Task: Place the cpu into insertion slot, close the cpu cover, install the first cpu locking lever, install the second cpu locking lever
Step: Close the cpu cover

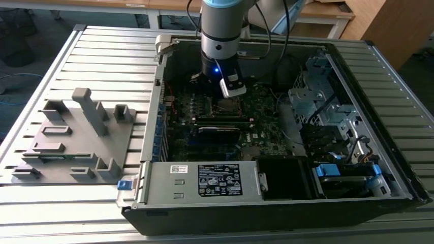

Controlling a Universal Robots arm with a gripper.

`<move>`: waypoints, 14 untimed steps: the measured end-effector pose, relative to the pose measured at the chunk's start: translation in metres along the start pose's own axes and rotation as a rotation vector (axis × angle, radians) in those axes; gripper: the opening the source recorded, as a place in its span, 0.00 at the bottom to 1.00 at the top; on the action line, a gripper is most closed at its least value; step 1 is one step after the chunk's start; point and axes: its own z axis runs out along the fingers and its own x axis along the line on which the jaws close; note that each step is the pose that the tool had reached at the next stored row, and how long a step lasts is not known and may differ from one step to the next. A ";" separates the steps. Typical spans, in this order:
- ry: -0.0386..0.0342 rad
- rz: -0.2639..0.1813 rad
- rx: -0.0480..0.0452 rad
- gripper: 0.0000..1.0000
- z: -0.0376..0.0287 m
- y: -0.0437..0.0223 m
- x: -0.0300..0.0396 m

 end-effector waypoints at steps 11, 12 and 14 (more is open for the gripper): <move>0.0001 0.000 0.0004 0.10 -0.0128 0.0008 -0.0014; 0.0001 0.000 0.0005 0.10 -0.0128 0.0012 -0.0028; 0.0002 0.000 0.0005 0.10 -0.0128 0.0022 -0.0063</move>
